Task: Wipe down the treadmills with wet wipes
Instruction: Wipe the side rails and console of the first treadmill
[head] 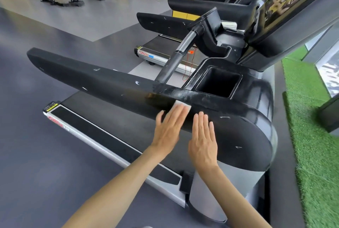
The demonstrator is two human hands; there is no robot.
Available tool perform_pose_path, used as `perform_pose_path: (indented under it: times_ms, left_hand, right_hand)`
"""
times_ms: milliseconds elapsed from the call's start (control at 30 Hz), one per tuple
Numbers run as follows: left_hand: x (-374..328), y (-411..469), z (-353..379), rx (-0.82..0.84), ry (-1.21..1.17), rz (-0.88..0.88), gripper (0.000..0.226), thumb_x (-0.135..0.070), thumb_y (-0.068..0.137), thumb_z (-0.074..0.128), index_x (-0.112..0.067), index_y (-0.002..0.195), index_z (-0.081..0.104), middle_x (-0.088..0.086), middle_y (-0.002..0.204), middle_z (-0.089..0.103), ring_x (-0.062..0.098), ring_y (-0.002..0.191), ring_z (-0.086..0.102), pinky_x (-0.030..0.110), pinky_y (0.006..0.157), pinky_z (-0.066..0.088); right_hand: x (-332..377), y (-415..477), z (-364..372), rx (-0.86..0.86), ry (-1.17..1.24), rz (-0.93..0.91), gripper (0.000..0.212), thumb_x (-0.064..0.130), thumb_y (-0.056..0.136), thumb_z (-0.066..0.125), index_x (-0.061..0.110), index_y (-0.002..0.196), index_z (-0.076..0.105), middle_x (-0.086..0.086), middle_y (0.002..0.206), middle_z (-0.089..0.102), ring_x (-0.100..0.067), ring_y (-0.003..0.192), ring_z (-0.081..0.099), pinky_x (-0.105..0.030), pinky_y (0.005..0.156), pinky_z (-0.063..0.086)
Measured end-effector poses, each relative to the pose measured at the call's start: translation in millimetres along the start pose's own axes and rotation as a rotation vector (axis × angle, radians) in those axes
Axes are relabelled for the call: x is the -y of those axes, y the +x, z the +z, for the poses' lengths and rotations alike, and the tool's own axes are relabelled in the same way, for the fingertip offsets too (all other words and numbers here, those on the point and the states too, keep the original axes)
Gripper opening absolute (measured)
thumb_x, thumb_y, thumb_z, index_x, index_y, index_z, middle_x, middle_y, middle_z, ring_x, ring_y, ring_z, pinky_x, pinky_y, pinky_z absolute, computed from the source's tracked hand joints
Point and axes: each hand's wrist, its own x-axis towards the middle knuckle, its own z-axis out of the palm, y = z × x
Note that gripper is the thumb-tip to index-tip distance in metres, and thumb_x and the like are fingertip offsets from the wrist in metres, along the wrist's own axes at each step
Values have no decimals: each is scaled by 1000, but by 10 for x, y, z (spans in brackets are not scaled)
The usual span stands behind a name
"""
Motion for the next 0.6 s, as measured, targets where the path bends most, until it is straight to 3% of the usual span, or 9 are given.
perform_pose_path:
  times_ms: [100, 133, 267, 367, 433, 533, 600]
  left_hand:
    - [-123, 63, -42, -84, -101, -364, 69, 7, 87, 58, -21, 146, 35, -3, 151, 32, 11, 135, 36, 49, 111, 18]
    - [-184, 84, -28, -89, -101, -350, 70, 6, 88, 58, -20, 147, 32, 0, 152, 30, 14, 138, 34, 51, 113, 17]
    - [-128, 46, 50, -31, -40, 78, 80, 15, 79, 62, -11, 148, 31, 6, 156, 25, 20, 145, 21, 43, 119, 5]
    - [-76, 81, 18, -76, -109, -116, 79, 15, 83, 55, -12, 150, 23, 8, 157, 22, 22, 147, 17, 35, 119, 7]
    - [-215, 101, 43, -79, -131, -182, 65, 2, 93, 51, -6, 149, 19, 15, 156, 24, 26, 146, 16, 37, 119, 8]
    - [-307, 31, 179, 14, -32, 129, 56, -20, 100, 38, 0, 148, 19, 20, 156, 21, 29, 147, 12, 38, 121, 4]
    - [-205, 29, 191, 27, 35, 201, 59, -23, 100, 41, 0, 149, 18, 21, 156, 17, 28, 147, 9, 35, 121, 2]
  right_hand:
    - [-6, 1, 7, -2, -12, -13, 68, 3, 79, 33, -6, 145, 21, -23, 151, 33, -33, 142, 19, -41, 120, 1]
    - [-11, 5, 4, -8, -10, -17, 69, 2, 79, 33, -5, 146, 19, -22, 152, 31, -32, 142, 18, -41, 120, 0]
    - [-57, -49, -37, -15, 77, 34, 76, -5, 75, 35, 1, 149, 16, -17, 156, 23, -26, 146, 13, -41, 120, 3]
    - [-135, -219, -50, 26, 127, 96, 91, -9, 66, 52, 2, 150, 17, -20, 156, 21, -30, 147, 13, -43, 119, 6]
    - [-198, -318, -40, 42, 144, 170, 96, -11, 65, 58, 2, 150, 15, -20, 157, 17, -32, 147, 11, -42, 120, 4]
    - [-283, -364, -40, 23, 190, 284, 94, -13, 68, 57, 2, 150, 15, -18, 159, 13, -30, 148, 3, -39, 121, -2]
    - [-330, -365, -69, 13, 179, 267, 86, -13, 70, 50, 0, 149, 19, -18, 158, 13, -32, 147, 9, -39, 121, -2]
